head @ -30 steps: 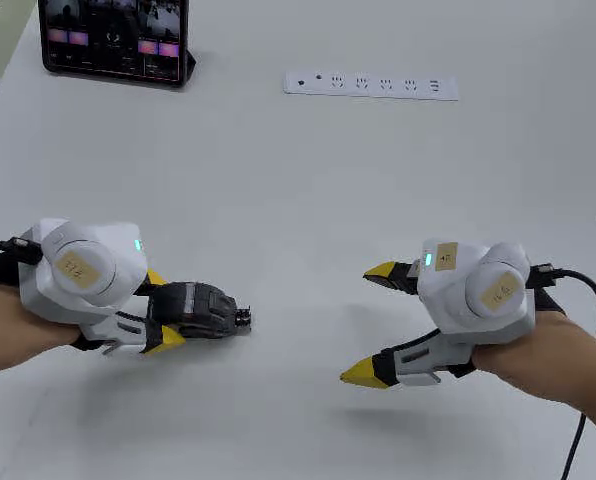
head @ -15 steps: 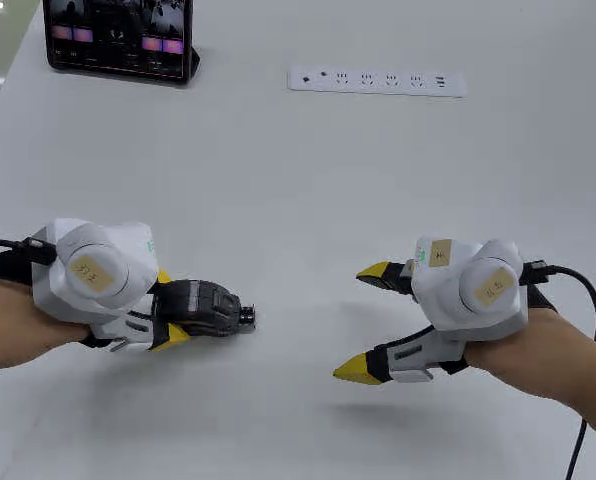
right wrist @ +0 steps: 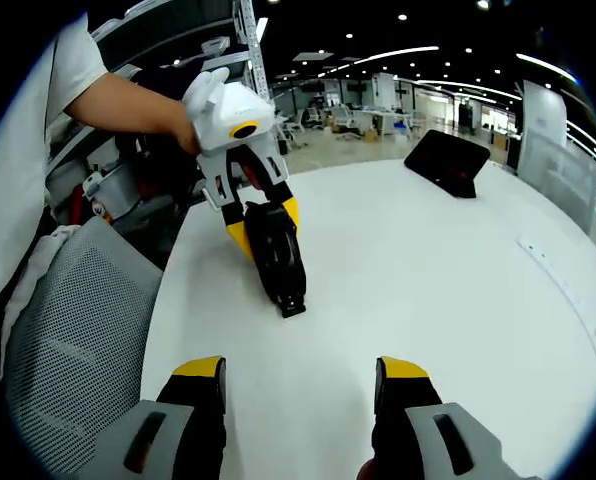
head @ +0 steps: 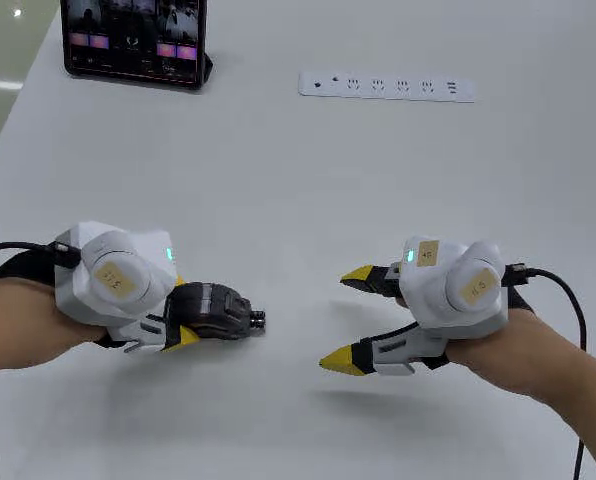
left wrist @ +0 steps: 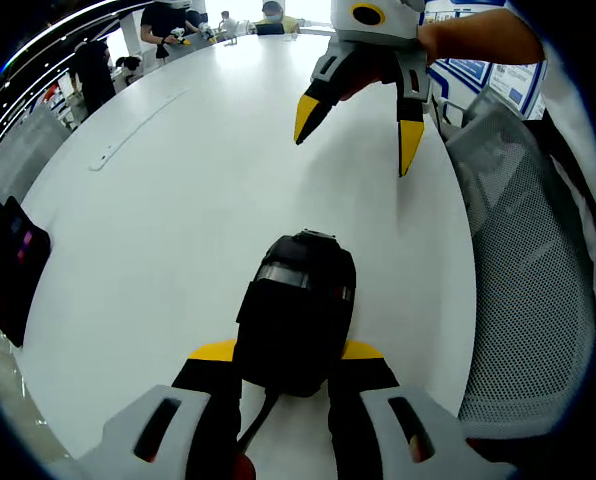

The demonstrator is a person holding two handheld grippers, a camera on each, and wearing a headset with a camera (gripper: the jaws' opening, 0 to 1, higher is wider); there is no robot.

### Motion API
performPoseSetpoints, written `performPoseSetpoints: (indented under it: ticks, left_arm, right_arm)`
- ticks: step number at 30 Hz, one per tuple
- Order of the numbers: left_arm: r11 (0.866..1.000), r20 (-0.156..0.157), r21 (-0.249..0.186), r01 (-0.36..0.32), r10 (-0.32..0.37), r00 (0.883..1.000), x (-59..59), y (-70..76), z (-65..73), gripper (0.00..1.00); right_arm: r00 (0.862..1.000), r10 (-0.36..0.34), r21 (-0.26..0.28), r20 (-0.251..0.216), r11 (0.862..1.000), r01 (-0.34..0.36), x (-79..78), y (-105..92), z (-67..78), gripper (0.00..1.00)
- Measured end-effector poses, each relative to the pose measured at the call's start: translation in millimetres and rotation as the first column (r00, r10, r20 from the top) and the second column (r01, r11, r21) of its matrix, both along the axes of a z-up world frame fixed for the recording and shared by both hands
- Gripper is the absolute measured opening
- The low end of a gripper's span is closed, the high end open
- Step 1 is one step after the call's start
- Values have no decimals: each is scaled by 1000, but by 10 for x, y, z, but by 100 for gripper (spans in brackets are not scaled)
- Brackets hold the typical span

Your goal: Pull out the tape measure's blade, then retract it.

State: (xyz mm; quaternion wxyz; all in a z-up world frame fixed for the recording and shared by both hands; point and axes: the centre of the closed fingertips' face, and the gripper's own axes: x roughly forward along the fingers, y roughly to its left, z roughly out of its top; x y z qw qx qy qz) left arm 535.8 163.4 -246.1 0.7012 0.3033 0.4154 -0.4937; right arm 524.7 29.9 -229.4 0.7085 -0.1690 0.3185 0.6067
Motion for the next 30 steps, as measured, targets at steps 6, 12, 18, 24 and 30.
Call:
performPoseSetpoints:
  ticks: [6,12,18,24,30]
  left_arm:
    - [1000,-8,-4,-1,1,1000,3,2,-5,28]
    - [1000,-9,-12,5,-5,1000,0,2,-7,28]
    - [1000,-5,-19,0,0,1000,-4,0,-2,28]
    - [1000,-10,-23,2,-2,1000,-5,-1,-3,28]
    - [1000,-10,-28,2,-2,1000,-5,-4,0,28]
  right_arm:
    - [1000,3,30,8,1000,-3,49,136,-54,52]
    - [1000,10,43,9,999,-10,86,246,-107,48]
    - [1000,24,60,14,998,-25,104,345,-121,45]
    - [999,54,69,9,996,-54,54,436,-166,41]
    - [998,55,91,-9,994,-53,66,508,-195,37]
